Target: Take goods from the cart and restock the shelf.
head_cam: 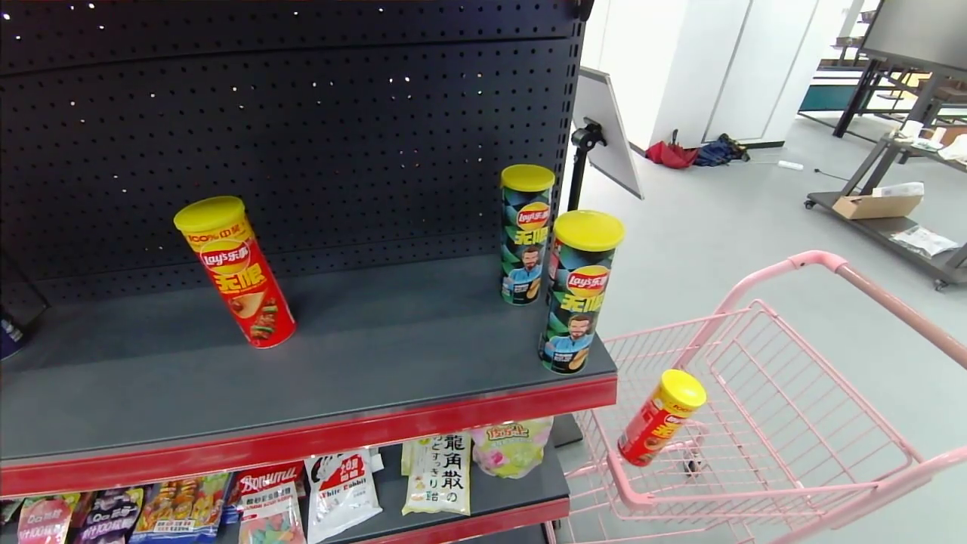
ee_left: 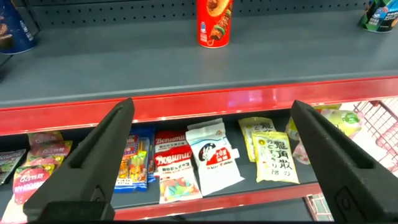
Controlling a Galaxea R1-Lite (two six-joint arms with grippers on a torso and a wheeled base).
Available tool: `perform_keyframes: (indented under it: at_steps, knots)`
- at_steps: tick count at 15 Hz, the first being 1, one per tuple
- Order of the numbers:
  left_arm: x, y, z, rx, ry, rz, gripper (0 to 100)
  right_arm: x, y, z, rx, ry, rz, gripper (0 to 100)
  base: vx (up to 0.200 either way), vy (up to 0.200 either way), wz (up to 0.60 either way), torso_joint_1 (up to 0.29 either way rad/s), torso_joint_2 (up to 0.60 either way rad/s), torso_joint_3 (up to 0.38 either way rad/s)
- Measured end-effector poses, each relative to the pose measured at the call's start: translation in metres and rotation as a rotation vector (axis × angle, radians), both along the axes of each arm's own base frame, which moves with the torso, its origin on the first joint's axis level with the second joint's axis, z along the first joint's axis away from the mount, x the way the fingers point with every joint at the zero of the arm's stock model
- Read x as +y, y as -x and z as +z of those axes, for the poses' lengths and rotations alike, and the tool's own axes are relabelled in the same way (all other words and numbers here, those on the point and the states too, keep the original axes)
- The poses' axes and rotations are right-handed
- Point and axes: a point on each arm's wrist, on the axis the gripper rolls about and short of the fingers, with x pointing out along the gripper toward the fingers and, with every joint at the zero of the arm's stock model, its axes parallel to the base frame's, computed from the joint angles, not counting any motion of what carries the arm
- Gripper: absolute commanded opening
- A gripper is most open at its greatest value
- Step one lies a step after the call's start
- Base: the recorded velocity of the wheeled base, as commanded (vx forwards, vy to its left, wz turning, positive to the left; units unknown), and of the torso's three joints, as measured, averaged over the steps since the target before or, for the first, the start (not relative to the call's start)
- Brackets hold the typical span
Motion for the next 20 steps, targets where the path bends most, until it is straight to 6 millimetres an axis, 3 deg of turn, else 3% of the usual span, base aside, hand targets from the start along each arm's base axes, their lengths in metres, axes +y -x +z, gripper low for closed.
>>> perform_keyframes:
  at_steps: [20]
  knots:
    - [0.0000, 0.0000, 0.0000, 0.000, 0.000, 0.000, 100, 0.0000, 0.0000, 0.0000, 0.000, -0.001, -0.001, 100, 0.000, 0.000, 0.00, -0.146, 0.36, 0.217]
